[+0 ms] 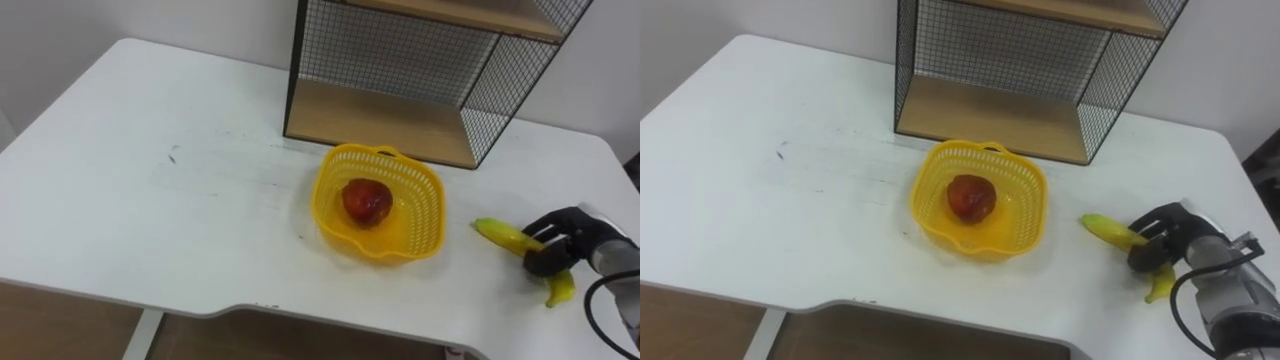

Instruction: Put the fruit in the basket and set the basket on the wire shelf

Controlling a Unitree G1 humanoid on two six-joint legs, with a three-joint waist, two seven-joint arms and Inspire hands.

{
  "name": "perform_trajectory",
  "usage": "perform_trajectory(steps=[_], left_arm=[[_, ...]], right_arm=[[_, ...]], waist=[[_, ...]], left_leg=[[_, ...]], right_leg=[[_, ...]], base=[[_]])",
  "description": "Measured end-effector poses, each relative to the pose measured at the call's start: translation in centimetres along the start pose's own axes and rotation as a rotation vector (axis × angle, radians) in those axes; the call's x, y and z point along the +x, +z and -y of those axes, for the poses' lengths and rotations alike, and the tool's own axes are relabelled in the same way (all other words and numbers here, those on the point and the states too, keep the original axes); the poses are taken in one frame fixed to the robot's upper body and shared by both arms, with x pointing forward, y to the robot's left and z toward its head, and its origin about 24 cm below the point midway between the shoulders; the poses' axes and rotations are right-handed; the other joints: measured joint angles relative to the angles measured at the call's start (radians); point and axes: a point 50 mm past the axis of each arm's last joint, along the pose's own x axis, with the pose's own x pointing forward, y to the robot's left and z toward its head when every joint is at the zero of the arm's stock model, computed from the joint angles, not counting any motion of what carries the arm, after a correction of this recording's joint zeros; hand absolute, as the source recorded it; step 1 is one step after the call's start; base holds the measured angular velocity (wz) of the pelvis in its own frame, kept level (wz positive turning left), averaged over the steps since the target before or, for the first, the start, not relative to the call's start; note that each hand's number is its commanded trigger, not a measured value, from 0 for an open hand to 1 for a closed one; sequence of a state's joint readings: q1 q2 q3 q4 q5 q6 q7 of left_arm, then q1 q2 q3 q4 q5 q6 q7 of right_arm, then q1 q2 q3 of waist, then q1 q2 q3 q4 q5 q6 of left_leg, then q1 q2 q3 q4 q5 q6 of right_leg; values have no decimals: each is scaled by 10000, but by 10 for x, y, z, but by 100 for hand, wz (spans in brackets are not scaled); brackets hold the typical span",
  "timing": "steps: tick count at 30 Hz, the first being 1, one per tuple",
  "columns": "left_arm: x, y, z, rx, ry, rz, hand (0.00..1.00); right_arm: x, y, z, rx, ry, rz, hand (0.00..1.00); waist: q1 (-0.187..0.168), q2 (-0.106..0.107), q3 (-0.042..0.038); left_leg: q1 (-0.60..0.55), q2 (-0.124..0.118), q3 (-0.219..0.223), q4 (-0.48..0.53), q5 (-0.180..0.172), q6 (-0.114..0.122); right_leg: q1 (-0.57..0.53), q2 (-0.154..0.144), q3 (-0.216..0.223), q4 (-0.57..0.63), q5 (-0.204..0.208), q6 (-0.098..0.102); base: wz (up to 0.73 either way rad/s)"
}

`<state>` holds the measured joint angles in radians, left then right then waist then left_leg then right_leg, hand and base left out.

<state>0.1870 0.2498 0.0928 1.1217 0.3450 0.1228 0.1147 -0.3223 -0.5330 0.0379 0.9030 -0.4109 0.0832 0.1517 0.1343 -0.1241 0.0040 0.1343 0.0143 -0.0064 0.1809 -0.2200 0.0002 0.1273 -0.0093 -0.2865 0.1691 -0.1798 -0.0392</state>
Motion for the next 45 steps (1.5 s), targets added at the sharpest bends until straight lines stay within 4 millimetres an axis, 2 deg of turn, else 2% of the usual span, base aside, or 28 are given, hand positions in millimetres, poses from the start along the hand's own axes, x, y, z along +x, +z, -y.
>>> perform_trajectory(steps=[4,8,9,15,19,20,23,25,26,30,32,35,39,41,43,44,45], left_arm=[[0,1,0,-24,-2,15,0],[-1,1,4,189,-125,120,0],[-1,1,5,238,-140,123,0],[-1,4,4,264,-122,302,0],[-1,2,5,262,-142,273,0],[-1,2,7,257,-175,262,0],[-2,2,13,201,-278,248,0],[-3,1,18,168,-390,216,0],[-4,1,20,150,-443,218,0],[-5,0,22,136,-460,238,0],[-5,-1,22,141,-468,227,0],[-6,-5,25,154,-536,141,0],[-6,-2,26,141,-555,217,0],[-5,-1,25,152,-552,242,0],[-5,0,25,180,-572,250,0],[-5,-1,25,184,-590,230,0],[-5,0,25,177,-596,244,0]], right_arm=[[-1,6,1,96,-79,321,100],[-2,23,0,1074,-129,1091,100],[-3,33,1,1647,-115,1548,100],[-16,76,3,3971,129,3846,100],[-27,92,-1,5572,502,4998,100],[-31,96,-5,6084,659,5267,100],[-39,101,-17,7069,1153,5721,100],[-43,107,-21,7263,1290,6022,100],[-47,109,-22,7358,1303,6217,100],[-52,116,-17,7421,1111,6708,100],[-55,119,-14,7572,1049,6932,100],[-60,124,-11,7544,1019,7365,100],[-72,137,-5,6738,761,8123,100],[-76,141,-5,6390,778,8335,100],[-79,145,-7,5974,892,8517,55],[-80,147,-9,5743,1022,8623,10],[-81,149,-11,5526,1130,8670,0]], waist=[[-51,81,0],[-94,241,-63],[-122,296,-84],[-465,328,-57],[-441,330,-46],[-490,392,-4],[-479,412,7],[-535,499,5],[-548,509,-46],[-576,696,-112],[-598,717,-122],[-630,687,-105],[-523,542,-43],[-523,481,-46],[-471,434,-72],[-443,408,-86],[-439,392,-93]], left_leg=[[-8,-5,17,4,0,0],[-16,15,257,-5,1,1],[-10,35,357,-9,1,0],[-6,51,453,-20,0,0],[77,67,477,-99,1,0],[81,62,503,-120,0,0],[71,61,521,-124,-1,0],[44,60,527,-115,-2,1],[-3,56,515,-101,-2,0],[-9,62,518,-104,-1,0],[-8,69,513,-106,0,-1],[2,78,486,-124,-1,-2],[-6,91,553,-149,-1,-1],[-21,88,581,-149,-1,-1],[-33,87,605,-151,-1,-1],[-40,87,607,-151,-2,-1],[-37,86,607,-150,-2,-1]], right_leg=[[-14,-6,29,2,1,1],[-160,4,257,71,13,8],[-243,11,371,160,10,3],[-248,8,395,165,8,1],[-210,12,392,162,9,3],[-209,17,384,146,10,3],[-213,16,397,139,8,4],[-232,19,405,124,9,5],[-250,20,395,100,13,11],[-229,35,386,44,14,10],[-205,44,369,24,13,9],[-187,55,361,4,13,8],[-253,66,423,23,18,1],[-272,66,440,21,19,0],[-318,69,502,44,20,-1],[-325,70,515,50,20,-1],[-325,73,529,52,22,0]], base=[[-1],[-17],[-22],[-3],[0],[0],[0],[0],[3],[1],[2],[1],[-4],[-5],[-6],[-4],[0]])
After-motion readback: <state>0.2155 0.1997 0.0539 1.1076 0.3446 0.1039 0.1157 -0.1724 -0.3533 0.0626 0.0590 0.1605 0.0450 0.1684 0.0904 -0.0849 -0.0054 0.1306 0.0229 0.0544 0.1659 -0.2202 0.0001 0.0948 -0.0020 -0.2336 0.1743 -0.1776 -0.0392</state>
